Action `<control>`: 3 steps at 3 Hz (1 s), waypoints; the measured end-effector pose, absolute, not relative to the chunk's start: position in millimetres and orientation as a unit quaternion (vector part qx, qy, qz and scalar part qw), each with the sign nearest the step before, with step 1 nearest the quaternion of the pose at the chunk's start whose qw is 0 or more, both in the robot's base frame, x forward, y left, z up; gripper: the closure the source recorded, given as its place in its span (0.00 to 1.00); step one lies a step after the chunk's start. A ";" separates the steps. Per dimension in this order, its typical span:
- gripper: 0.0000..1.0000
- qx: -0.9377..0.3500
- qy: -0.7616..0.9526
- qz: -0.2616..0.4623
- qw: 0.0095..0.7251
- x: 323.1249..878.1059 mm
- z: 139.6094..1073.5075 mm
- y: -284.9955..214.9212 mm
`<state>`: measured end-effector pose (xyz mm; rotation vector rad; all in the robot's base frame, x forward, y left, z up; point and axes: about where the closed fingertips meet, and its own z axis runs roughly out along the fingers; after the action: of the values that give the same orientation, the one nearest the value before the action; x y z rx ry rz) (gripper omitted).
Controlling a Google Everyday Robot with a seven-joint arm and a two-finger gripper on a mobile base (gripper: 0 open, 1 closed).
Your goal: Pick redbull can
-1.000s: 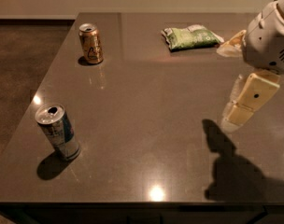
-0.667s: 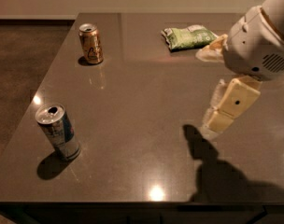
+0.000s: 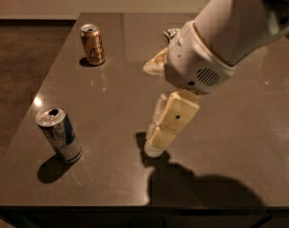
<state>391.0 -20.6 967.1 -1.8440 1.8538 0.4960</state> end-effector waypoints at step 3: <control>0.00 -0.712 0.597 0.250 0.270 372.6 957.6 101.6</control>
Offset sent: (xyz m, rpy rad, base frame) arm -0.0283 0.1467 -0.0053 0.1927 0.0173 0.2435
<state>372.6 101.6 957.6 -1.9200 1.6102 0.6745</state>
